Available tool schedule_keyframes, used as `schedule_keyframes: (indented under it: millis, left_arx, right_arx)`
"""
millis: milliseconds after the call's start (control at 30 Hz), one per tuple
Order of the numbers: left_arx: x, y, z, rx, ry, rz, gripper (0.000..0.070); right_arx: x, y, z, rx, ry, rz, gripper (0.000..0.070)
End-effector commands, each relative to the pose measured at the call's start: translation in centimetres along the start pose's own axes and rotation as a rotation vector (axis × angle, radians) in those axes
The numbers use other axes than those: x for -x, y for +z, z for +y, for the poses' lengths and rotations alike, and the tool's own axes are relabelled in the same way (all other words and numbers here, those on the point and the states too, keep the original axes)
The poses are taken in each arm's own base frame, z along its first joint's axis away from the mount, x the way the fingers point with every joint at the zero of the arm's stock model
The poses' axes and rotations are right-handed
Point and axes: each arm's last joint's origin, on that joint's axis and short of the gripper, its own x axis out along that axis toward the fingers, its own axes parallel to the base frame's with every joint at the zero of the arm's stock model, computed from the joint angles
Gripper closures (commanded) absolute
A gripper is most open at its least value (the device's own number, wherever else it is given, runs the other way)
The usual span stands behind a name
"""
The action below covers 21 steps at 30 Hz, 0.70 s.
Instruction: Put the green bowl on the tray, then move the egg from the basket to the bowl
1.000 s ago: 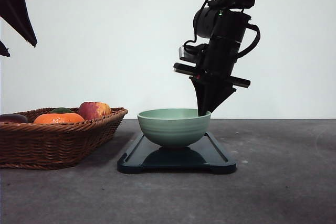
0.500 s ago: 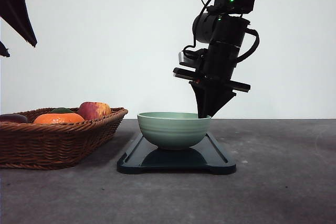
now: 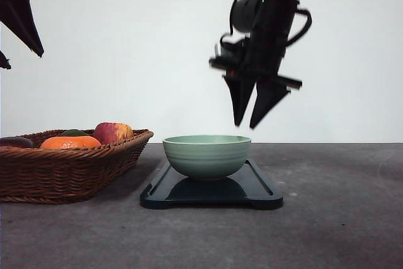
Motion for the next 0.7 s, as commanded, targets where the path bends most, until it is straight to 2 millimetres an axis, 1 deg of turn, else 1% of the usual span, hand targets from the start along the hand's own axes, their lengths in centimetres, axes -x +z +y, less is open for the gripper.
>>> schedule_keyframes:
  millis: [0,100,167,300,467,667]
  left_arx:
    - [0.3,0.7,-0.2,-0.005,-0.009,-0.023,0.0350]
    - [0.3,0.7,-0.2,-0.005,-0.009,-0.024,0.0350]
    - [0.3,0.7,-0.2,-0.006,-0.009,-0.026,0.0350]
    - [0.3,0.8,-0.2,-0.007,-0.010,-0.032,0.0350]
    - [0.3,0.8,-0.2,-0.009,-0.010,-0.034,0.0350]
    - [0.3,0.8,-0.2,-0.009,-0.010,-0.033,0.0350]
  right_arx:
    - [0.5,0.2,0.5,0.020,0.026,-0.015,0.0512]
    - [1.3,-0.2,0.7,0.030,0.046,-0.061,0.0512]
    - [1.8,-0.7,0.7,0.038,0.048,-0.101,0.0512]
    - [2.6,-2.9,0.5,0.052,0.056,-0.181,0.0512]
    - [3.3,-6.6,0.5,0.075,0.062,-0.285,0.0513]
    - [4.0,-11.6,0.1,0.089,0.063,-0.364,0.0513]
